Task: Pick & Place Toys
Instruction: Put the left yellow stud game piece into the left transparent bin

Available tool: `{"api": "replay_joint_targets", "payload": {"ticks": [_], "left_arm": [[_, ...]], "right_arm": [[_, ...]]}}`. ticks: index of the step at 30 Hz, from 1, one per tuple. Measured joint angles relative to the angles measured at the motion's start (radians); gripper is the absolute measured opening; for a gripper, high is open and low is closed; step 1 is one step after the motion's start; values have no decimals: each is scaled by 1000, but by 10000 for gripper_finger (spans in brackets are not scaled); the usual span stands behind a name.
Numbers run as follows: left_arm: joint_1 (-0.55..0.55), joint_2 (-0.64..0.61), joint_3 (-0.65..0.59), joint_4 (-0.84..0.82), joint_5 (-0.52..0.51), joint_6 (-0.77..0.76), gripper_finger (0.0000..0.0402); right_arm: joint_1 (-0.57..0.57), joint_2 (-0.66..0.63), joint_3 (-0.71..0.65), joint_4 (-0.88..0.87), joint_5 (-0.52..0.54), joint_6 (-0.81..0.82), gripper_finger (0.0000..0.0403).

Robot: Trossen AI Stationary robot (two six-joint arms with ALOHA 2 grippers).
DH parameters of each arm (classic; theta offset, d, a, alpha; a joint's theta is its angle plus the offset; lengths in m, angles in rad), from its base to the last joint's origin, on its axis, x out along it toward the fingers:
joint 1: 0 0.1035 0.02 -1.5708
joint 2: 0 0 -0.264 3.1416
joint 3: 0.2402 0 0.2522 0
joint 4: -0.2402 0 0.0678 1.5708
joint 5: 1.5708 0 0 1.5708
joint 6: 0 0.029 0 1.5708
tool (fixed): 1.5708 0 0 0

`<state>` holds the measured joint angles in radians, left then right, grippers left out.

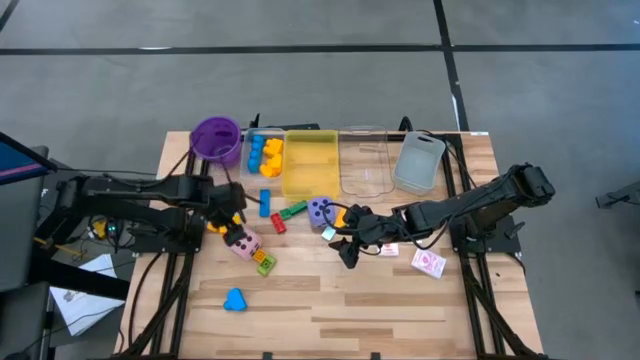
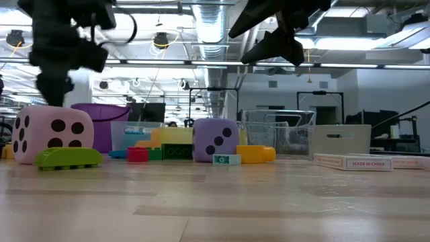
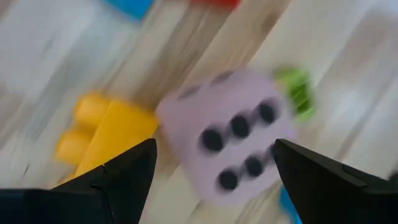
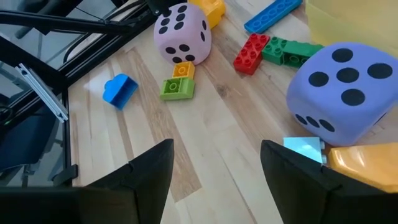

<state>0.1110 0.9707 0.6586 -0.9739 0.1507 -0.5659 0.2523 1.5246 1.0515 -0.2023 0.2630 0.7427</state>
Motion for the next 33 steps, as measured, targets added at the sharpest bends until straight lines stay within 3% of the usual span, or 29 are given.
{"api": "replay_joint_targets", "payload": {"ticks": [5, 14, 24, 33], "left_arm": [[0, 63, 2, -86, 5, -44, 314], [3, 82, 2, -59, 23, -159, 311], [-14, 95, 0, 354, 136, -356, 308], [-15, 94, 0, 662, 190, -356, 305]], "right_arm": [[-3, 0, 0, -2, 0, -17, 235], [-6, 0, 0, -5, 0, -17, 235], [-6, 0, 0, -6, 0, -18, 235], [-5, 0, 0, -7, 0, -20, 235]]}}
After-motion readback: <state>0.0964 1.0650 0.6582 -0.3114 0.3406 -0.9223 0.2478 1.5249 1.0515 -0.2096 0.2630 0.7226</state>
